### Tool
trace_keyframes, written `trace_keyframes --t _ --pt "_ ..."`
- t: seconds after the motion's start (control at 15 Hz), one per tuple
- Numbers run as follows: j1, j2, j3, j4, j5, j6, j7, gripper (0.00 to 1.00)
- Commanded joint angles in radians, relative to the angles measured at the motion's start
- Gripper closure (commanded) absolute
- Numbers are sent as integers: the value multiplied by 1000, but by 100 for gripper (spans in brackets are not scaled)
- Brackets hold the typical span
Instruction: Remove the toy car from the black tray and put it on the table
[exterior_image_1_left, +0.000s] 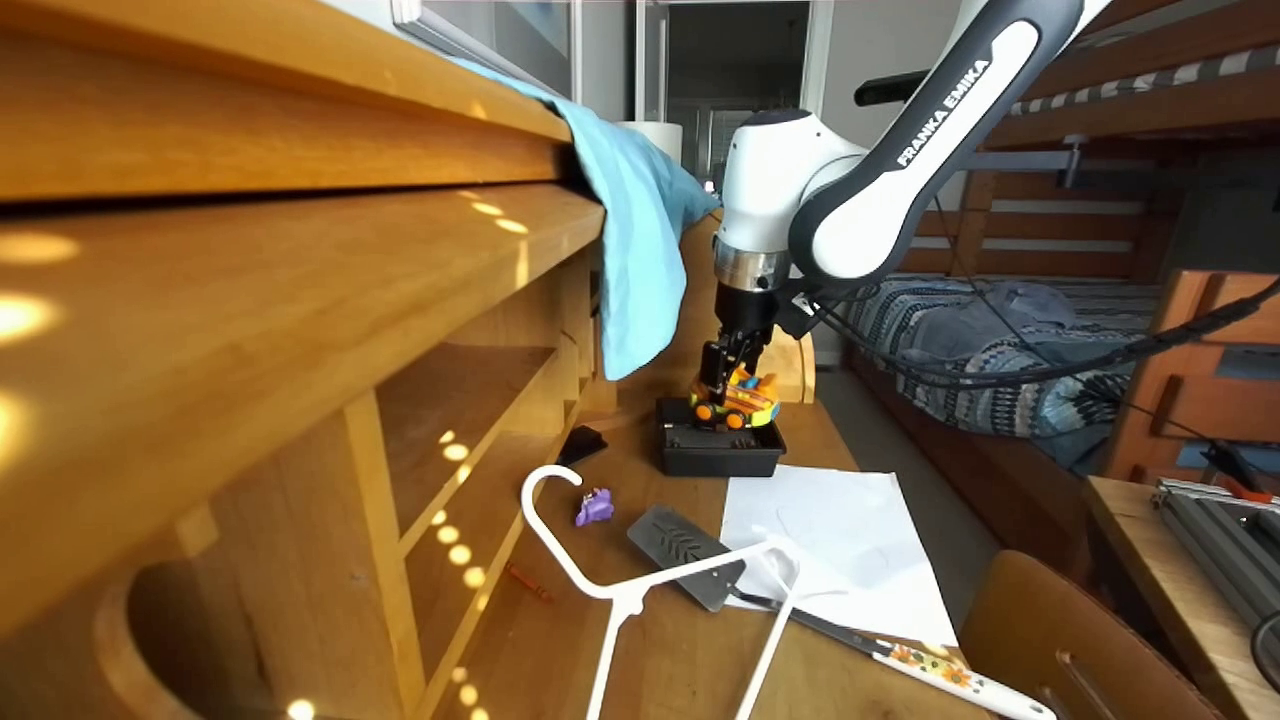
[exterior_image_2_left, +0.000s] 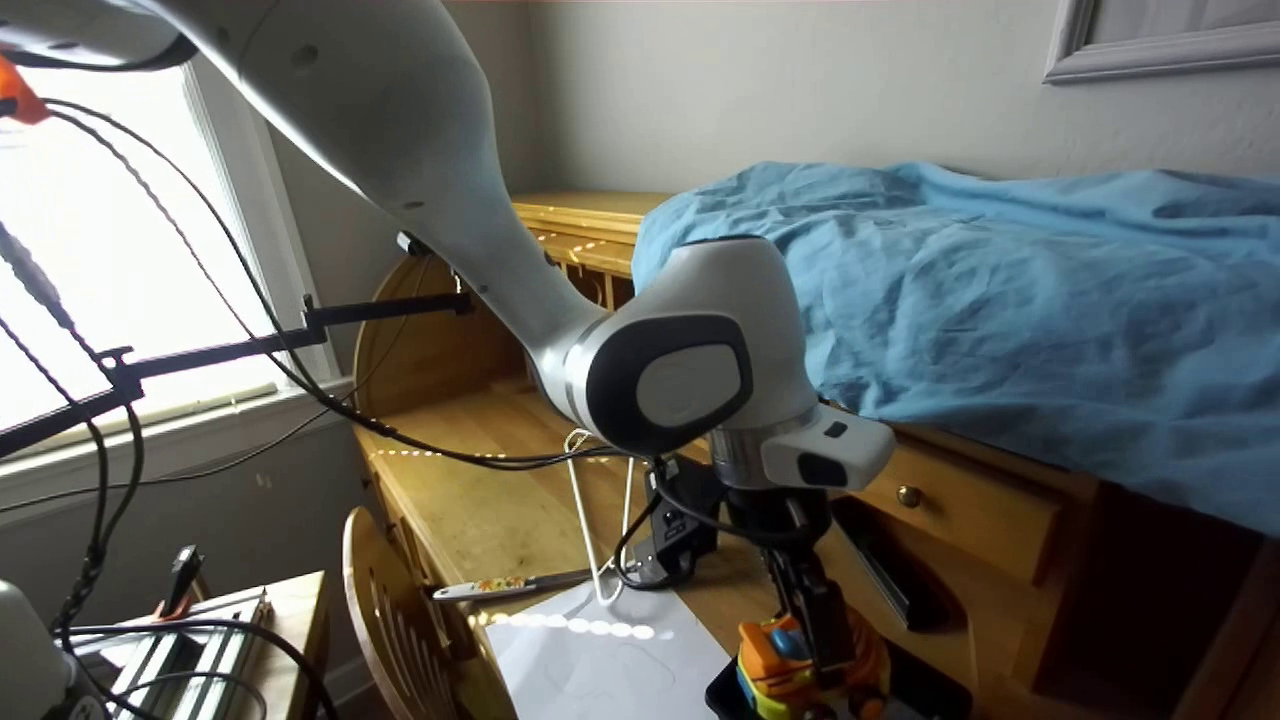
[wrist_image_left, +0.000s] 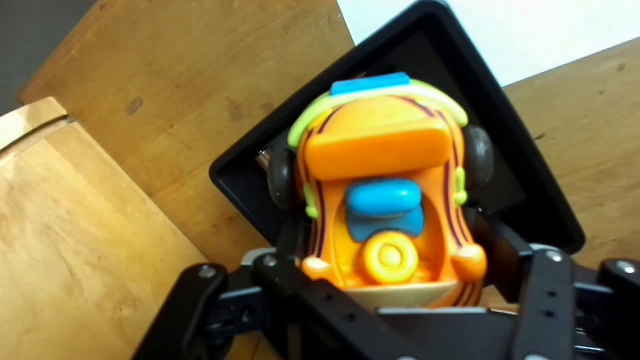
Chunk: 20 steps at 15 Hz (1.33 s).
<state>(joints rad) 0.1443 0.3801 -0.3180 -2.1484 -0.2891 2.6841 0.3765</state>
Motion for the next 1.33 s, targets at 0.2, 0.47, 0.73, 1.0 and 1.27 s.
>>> trace_keyframes --t 0.2,0.47,0.73,1.0,1.27 --pt "38 -124 46 -76 -106 -71 50 40" --pt "2 -147 141 -93 -56 -122 -49 40" --pt "-13 -147 200 -106 -86 -146 -173 40" --pt "-8 -89 260 -69 -73 -202 -280 40" --pt "-11 -38 285 -42 -82 -239 -323 40"
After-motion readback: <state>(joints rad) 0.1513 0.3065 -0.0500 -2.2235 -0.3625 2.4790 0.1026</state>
